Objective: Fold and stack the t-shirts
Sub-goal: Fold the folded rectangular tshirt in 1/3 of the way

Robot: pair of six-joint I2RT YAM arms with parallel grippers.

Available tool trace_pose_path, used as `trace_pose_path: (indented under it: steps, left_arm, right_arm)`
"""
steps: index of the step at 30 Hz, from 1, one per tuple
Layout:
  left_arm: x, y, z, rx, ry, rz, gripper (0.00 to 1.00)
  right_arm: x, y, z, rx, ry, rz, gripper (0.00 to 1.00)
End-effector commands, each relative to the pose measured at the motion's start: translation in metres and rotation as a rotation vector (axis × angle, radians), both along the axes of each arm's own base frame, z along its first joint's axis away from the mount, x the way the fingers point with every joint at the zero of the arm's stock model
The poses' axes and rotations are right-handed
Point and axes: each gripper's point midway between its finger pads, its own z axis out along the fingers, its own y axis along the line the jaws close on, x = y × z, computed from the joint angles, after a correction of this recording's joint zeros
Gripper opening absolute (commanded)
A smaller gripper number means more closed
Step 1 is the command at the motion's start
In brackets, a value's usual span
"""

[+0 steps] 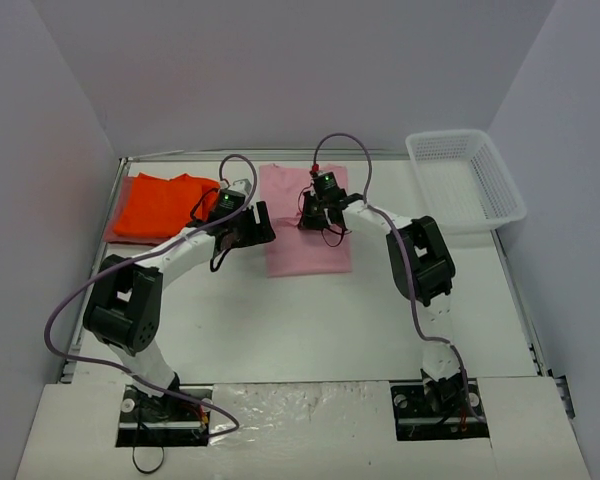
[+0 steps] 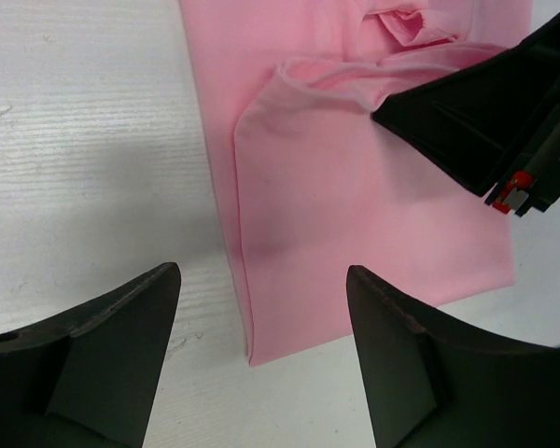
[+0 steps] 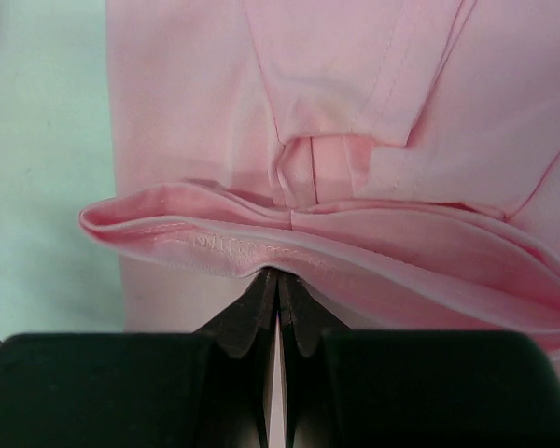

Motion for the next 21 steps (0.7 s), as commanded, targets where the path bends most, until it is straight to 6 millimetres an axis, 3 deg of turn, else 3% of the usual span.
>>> trace_pose_path:
  steps: [1,12,14,19,20,21]
  left_arm:
    - [0.000,-0.001,0.011,0.004,-0.039,-0.010,0.71]
    - [-0.003,-0.002,0.009,-0.011,-0.028,-0.016,0.72]
    - [-0.004,-0.004,0.014,-0.018,-0.035,-0.019,0.76]
    - [-0.013,-0.007,0.020,-0.050,-0.032,-0.022,0.78]
    - [-0.015,-0.007,0.019,-0.057,-0.026,-0.022,0.78]
    - [-0.019,-0.009,0.020,-0.079,-0.018,-0.024,0.78]
  right_arm:
    - [0.017,-0.002,0.013,0.010,-0.032,-0.010,0.00]
    - [0.042,-0.011,0.026,0.003,-0.053,-0.023,0.00]
    - [0.043,-0.013,0.031,0.000,-0.059,-0.024,0.00]
    - [0.030,-0.022,0.044,-0.014,-0.067,-0.025,0.01]
    - [0.027,-0.025,0.056,-0.011,-0.085,-0.029,0.04]
    - [0.018,-0.030,0.047,-0.027,-0.062,-0.032,0.15]
